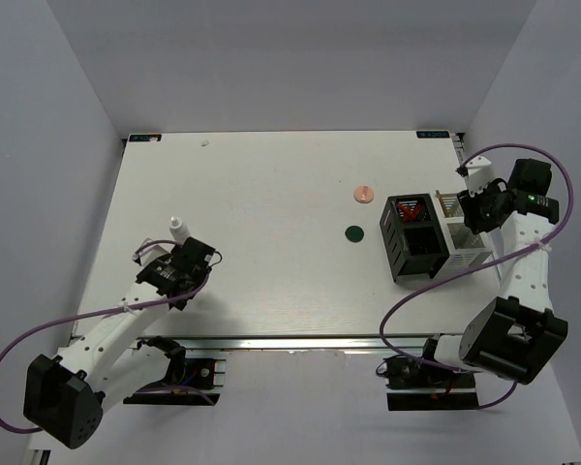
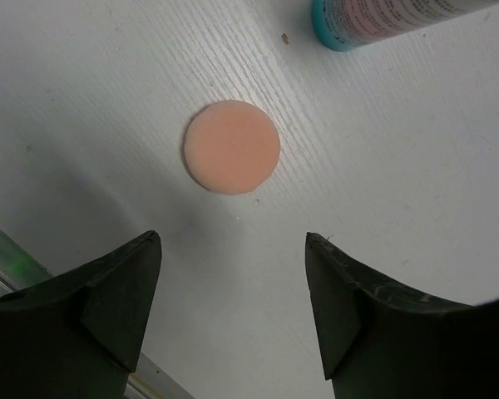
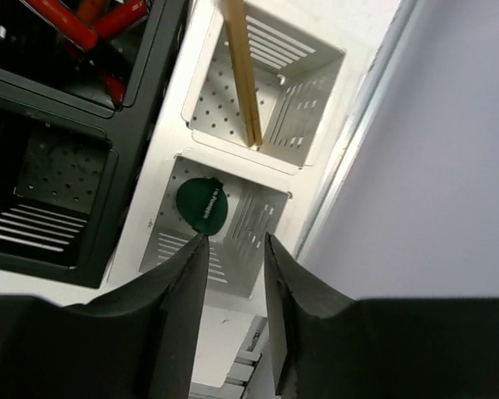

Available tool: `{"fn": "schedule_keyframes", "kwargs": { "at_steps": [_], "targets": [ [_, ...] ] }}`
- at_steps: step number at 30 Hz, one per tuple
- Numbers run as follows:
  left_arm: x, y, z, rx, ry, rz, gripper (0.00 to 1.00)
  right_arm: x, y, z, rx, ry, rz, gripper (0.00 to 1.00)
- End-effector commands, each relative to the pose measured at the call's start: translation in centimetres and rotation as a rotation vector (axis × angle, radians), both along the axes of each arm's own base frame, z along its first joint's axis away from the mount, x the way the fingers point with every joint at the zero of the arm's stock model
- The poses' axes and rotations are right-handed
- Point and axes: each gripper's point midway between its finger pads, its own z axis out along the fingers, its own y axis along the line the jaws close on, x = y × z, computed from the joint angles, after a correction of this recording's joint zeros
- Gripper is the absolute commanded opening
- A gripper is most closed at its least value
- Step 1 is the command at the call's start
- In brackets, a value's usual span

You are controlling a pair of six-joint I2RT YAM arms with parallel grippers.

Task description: Organize the makeup

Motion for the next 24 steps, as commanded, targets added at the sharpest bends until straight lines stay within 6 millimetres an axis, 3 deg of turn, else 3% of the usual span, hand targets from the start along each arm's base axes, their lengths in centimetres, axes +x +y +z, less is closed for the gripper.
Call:
{"fn": "schedule_keyframes", "kwargs": {
  "at_steps": [1,5,7,8,11,14,18,22,24],
  "targets": [
    [1.1,-0.2,0.7,0.004,-0.024,-0.002,0.78,0.2,0.5,3.8,-0.012,-0.111,0.029,0.38],
    [1.6,-0.6,0.4,0.010,-0.008,-0.017,0.77,-0.4,0.7,2.8,-0.003,-0.094,0.027,0.33],
    [1.8,-0.7,0.4,0.012,-0.007,-0.022,0.77,-0.4,2.2,3.8,0.056,-0.141,0.081,0.33],
    [1.7,-0.7,0.3,0.012,-0.003,-0.025,0.77,-0.6,3.4,5.2,0.078,-0.194,0.135,0.33],
    [1.9,-1.0,-0.1,0.003,-0.006,-0.041,0.74,-2.8,10.6,8.1,0.273,-0.311,0.495,0.39],
    [2.3,-1.0,-0.5,0.018,0.018,-0.068,0.71,-3.9,15.0,8.0,0.369,-0.295,0.640,0.41],
    [3.1,-1.1,-1.7,0.054,0.111,-0.124,0.67,-3.9,18.3,7.1,0.416,-0.267,0.693,0.42],
    [3.7,-1.0,-3.4,0.103,0.206,-0.171,0.65,-3.9,20.1,6.7,0.458,-0.263,0.724,0.42],
    [4.8,-1.3,-3.3,0.116,0.194,-0.206,0.64,-4.1,20.6,6.3,0.484,-0.251,0.732,0.42]
  ]
}}
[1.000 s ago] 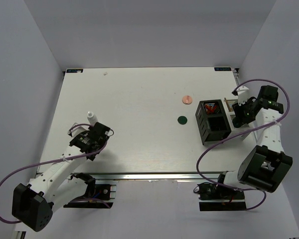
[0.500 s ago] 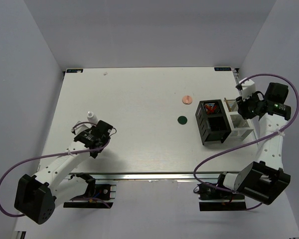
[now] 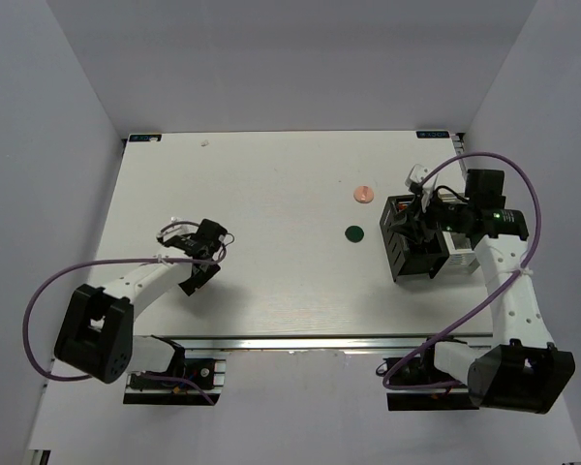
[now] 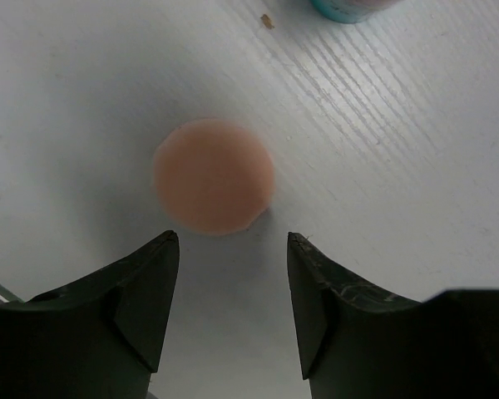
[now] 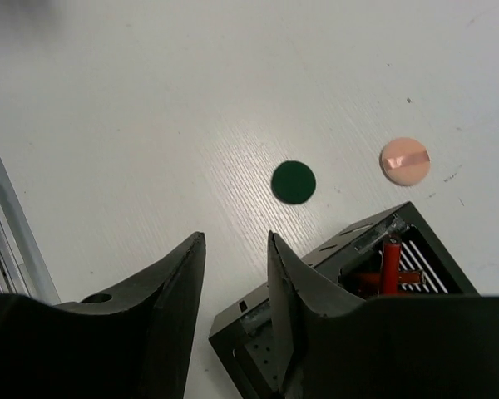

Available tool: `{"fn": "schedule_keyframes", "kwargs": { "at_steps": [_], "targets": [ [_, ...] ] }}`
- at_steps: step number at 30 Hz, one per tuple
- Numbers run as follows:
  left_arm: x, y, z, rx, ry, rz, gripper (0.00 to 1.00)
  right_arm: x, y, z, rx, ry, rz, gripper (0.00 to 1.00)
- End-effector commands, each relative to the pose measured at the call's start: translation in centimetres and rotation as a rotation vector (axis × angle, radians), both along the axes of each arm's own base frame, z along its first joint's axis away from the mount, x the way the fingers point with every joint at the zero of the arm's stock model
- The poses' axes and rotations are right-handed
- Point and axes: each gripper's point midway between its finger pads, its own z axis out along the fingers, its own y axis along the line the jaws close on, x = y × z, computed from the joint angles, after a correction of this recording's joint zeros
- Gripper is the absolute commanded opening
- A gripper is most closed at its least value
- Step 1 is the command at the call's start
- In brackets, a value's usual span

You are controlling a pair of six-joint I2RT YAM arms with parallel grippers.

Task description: Organize the makeup

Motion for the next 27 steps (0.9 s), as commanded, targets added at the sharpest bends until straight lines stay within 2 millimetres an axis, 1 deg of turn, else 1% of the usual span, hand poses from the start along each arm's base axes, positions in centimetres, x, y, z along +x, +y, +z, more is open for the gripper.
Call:
{"fn": "schedule_keyframes", "kwargs": {
  "at_steps": [1,3,4,5,7,12,13,18,21,22,23,25,26,27],
  "targets": [
    [2.5,-0.9,0.8,-0.002,-0.034,-0.085,0.64,0.1,1.3,1.0,0.071,-0.021,0.035,0.42],
    [3.2,-1.1,0.7,-0.001,-0.035,-0.104,0.63,-0.1,1.6,0.8,0.084,-0.010,0.045,0.42],
    [3.3,-1.3,0.4,-0.006,-0.025,-0.112,0.62,-0.2,1.7,0.7,0.090,-0.008,0.048,0.42],
    [3.4,-1.3,-0.1,-0.001,-0.008,-0.115,0.59,-0.3,1.9,0.7,0.095,-0.007,0.054,0.42],
    [3.7,-1.4,-0.5,0.002,0.004,-0.121,0.58,-0.5,2.2,0.7,0.109,-0.001,0.059,0.42],
    [2.9,-0.8,-1.9,0.042,0.064,-0.126,0.52,-0.7,2.5,0.7,0.129,-0.002,0.057,0.42],
    [2.5,-0.6,-2.2,0.048,0.078,-0.126,0.51,-0.7,2.5,0.7,0.132,-0.001,0.055,0.42],
    [1.5,0.1,-2.7,0.074,0.105,-0.125,0.48,-0.7,2.5,0.5,0.135,0.001,0.050,0.42],
    [0.7,0.4,-3.2,0.079,0.128,-0.126,0.38,-0.6,2.6,0.6,0.142,0.000,0.049,0.42],
    [0.5,0.4,-3.4,0.077,0.136,-0.126,0.33,-0.5,2.6,0.6,0.144,0.001,0.046,0.42],
    [0.2,0.5,-3.6,0.076,0.144,-0.126,0.30,-0.5,2.6,0.7,0.144,-0.004,0.050,0.42],
    [0.0,0.5,-3.6,0.072,0.145,-0.127,0.24,-0.4,2.6,0.8,0.144,-0.005,0.048,0.42],
    [0.1,0.4,-3.4,0.068,0.136,-0.130,0.19,-0.3,2.6,0.9,0.143,-0.009,0.049,0.42],
    [0.1,0.4,-3.3,0.067,0.131,-0.133,0.16,-0.3,2.6,0.9,0.144,-0.008,0.048,0.42]
  ]
}}
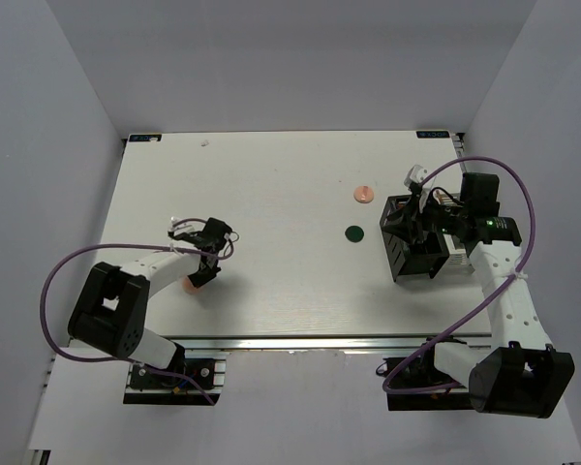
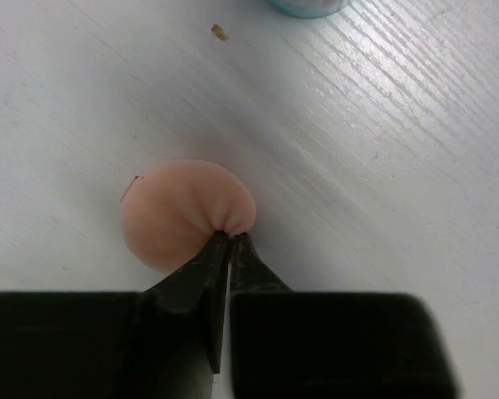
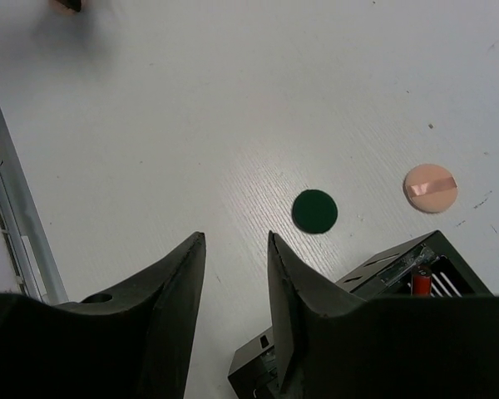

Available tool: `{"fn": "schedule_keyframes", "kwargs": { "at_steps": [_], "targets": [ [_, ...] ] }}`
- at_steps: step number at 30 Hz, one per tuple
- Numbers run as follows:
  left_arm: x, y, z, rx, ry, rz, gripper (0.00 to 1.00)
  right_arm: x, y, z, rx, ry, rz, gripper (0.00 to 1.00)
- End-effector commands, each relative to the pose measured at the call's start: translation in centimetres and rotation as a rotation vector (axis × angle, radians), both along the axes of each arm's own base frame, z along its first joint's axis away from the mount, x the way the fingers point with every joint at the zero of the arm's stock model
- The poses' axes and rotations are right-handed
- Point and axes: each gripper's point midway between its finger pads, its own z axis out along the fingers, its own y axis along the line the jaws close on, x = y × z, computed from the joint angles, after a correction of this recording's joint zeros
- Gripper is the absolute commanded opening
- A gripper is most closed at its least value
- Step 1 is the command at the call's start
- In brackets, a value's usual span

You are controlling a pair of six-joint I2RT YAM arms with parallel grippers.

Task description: Organize the makeup

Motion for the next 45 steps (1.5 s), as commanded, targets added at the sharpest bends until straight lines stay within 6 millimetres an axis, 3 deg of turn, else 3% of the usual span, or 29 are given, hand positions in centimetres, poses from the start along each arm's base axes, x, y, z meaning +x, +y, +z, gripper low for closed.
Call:
{"fn": "schedule_keyframes", "kwargs": {
  "at_steps": [1,2,4,8,9,11,15,17,18,19,20,21,22,23,24,25,26,28,32,33,38,45],
  "targets": [
    [-1.3,0.3,-0.3,-0.010,0.028,-0.002,0.16,0.1,0.5,1.2,0.025,-0.041,0.026,0.42],
    [-1.2,0.3,0.0,-0.016,0.017,-0.011,0.07,0.1,0.5,1.3,0.026,-0.042,0.028,0.42],
    [-0.8,-0.3,0.6,-0.047,-0.002,-0.027,0.00,0.1,0.6,1.3,0.030,-0.044,0.032,0.42],
    [1.9,-4.2,3.9,-0.215,-0.109,-0.167,0.00,0.0,0.7,1.5,0.035,-0.049,0.038,0.42],
    [3.1,-5.2,5.8,-0.253,-0.173,-0.217,0.00,0.0,0.7,1.5,0.035,-0.050,0.039,0.42],
    [3.7,-7.5,7.7,-0.353,-0.210,-0.295,0.00,-0.1,0.9,1.4,0.041,-0.044,0.048,0.42],
    [5.1,-13.0,14.0,-0.575,-0.370,-0.543,0.00,-0.3,1.6,0.3,0.048,0.033,0.064,0.42],
    [5.9,-15.8,17.6,-0.695,-0.503,-0.672,0.00,-1.1,3.6,-0.4,0.045,0.112,0.091,0.42],
    [4.8,-18.0,19.1,-0.813,-0.523,-0.780,0.00,-1.1,4.1,-0.5,0.061,0.139,0.087,0.42],
    [5.1,-19.4,21.2,-0.881,-0.618,-0.865,0.00,-0.6,5.2,-0.4,0.088,0.118,0.095,0.42],
    [4.6,-20.4,22.1,-0.937,-0.643,-0.932,0.00,-0.9,5.9,-0.1,0.154,0.227,0.051,0.42],
    [2.8,-21.9,23.6,-1.052,-0.656,-1.064,0.00,-0.7,6.5,0.2,0.193,0.272,0.026,0.43],
    [2.6,-23.0,25.8,-1.147,-0.767,-1.142,0.00,-1.2,7.7,-0.2,0.235,0.344,0.018,0.47],
    [1.7,-23.5,26.9,-1.221,-0.793,-1.199,0.00,-0.2,8.8,1.9,0.346,0.394,-0.043,0.49],
    [0.6,-23.9,27.9,-1.290,-0.813,-1.271,0.00,-0.3,9.6,2.6,0.394,0.405,-0.029,0.52],
    [-0.2,-24.0,31.2,-1.368,-0.939,-1.334,0.00,-1.1,11.1,3.2,0.425,0.419,0.017,0.61],
    [0.0,-24.3,30.7,-1.422,-0.931,-1.337,0.00,-1.0,11.9,3.7,0.453,0.419,0.015,0.64],
    [-1.1,-24.1,32.9,-1.470,-1.047,-1.423,0.00,-0.4,13.8,5.0,0.506,0.443,0.031,0.70],
    [-1.1,-24.4,34.1,-1.501,-1.103,-1.476,0.00,1.4,14.8,6.6,0.592,0.444,0.034,0.75],
    [-1.8,-24.0,35.3,-1.539,-1.156,-1.490,0.00,1.8,15.1,6.9,0.602,0.448,0.052,0.76],
    [-2.2,-23.6,36.3,-1.666,-1.213,-1.479,0.00,2.1,16.0,8.4,0.667,0.446,0.141,0.76],
    [-1.6,-24.1,35.9,-1.683,-1.192,-1.464,0.00,1.6,16.4,9.8,0.677,0.383,0.243,0.72]
  ]
}}
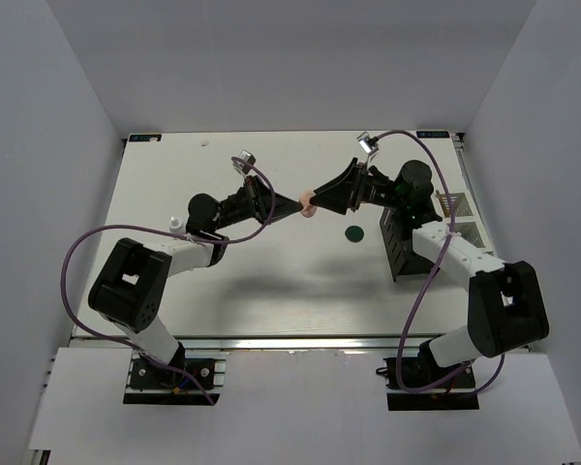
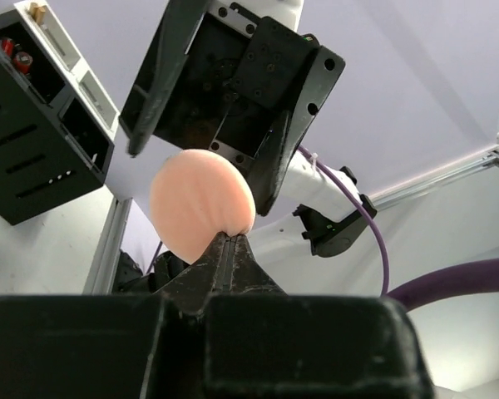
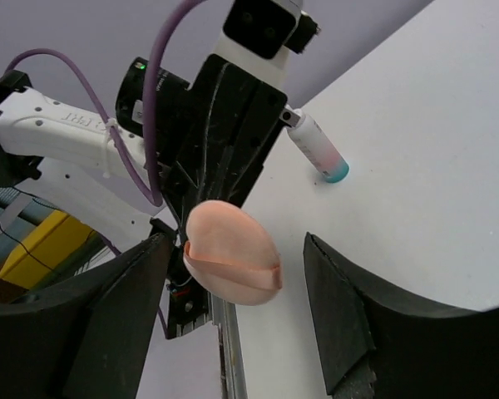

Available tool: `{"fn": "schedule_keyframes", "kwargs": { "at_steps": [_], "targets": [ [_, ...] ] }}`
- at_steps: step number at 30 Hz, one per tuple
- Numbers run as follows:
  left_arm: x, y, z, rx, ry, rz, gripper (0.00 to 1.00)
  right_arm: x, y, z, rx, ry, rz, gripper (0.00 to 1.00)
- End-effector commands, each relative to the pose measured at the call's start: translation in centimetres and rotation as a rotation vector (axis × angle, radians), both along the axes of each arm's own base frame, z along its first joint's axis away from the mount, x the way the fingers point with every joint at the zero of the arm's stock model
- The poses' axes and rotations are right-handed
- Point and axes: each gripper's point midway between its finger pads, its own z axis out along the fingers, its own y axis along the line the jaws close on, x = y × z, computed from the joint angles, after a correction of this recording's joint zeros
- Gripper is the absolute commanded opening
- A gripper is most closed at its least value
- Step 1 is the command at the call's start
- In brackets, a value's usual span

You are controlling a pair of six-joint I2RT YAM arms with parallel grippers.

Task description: Organize the makeup

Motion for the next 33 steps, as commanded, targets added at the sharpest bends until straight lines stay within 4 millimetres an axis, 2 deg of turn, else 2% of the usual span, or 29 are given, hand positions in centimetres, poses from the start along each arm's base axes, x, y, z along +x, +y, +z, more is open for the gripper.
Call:
{"fn": "schedule_keyframes", "kwargs": {
  "at_steps": [1,6,14,17,18,21,24,33],
  "targets": [
    [-5.3,2.2,7.9,-0.253,-0.490,-0.013,0.00,-0.5,0.1,3.7,0.066,-0.134,0.048,0.70],
    [-5.1,2.1,8.1,-0.262,-0.480,-0.014,0.00,-0.3,0.3,3.1,0.058,-0.116,0.054,0.56],
    [-5.0,1.9,8.2,-0.269,-0.475,-0.017,0.00,0.0,0.4,2.2,0.049,-0.108,0.058,0.53],
    [-5.1,2.0,8.0,-0.265,-0.465,-0.017,0.00,-0.2,0.5,2.7,0.060,-0.125,0.072,0.34],
    [-5.0,2.0,7.9,-0.265,-0.461,-0.016,0.00,-0.3,0.5,2.8,0.061,-0.130,0.079,0.24],
    [-4.9,2.0,7.8,-0.265,-0.450,-0.014,0.00,-0.7,0.4,3.4,0.077,-0.140,0.090,0.08],
    [-4.9,1.9,7.9,-0.268,-0.451,-0.013,0.00,-0.8,0.3,3.6,0.078,-0.148,0.089,0.00],
    [-4.5,1.8,7.5,-0.250,-0.431,-0.011,0.01,-0.3,-1.5,4.6,0.068,-0.187,0.022,0.00]
  ]
}}
